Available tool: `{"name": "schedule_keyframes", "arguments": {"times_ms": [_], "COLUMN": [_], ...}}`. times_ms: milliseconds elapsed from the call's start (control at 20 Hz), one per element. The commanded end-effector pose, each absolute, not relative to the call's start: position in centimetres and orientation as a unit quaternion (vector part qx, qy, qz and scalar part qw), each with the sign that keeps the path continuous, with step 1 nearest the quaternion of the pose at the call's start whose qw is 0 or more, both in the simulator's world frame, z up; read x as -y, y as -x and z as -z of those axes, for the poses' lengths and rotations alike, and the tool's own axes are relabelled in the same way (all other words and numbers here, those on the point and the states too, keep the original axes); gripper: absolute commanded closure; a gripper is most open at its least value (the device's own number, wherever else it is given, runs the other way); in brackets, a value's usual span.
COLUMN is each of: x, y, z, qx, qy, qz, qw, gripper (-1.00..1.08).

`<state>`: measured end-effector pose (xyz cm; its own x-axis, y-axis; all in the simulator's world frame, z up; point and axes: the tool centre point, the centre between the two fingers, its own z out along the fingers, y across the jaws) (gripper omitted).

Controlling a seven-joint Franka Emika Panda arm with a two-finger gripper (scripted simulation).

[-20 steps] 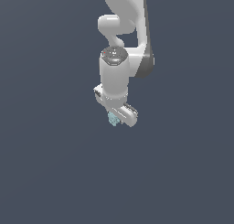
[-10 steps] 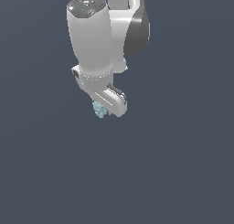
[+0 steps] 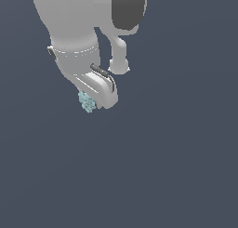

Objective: Pick up the object and move it to a goal position.

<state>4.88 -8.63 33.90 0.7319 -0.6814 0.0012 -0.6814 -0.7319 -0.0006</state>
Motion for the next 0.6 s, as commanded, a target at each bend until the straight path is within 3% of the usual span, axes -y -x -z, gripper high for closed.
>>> {"name": "schedule_keyframes", "arguments": {"times_ms": [0, 550], "x": [9.1, 9.9], "y": [-5.2, -5.8], "z": [-35.0, -36.6], "qx": [-0.366, -0.366], "qy": [0.931, 0.931], "qz": [0.000, 0.000], "qw": [0.000, 0.000], "gripper": [1.08, 1.08]}}
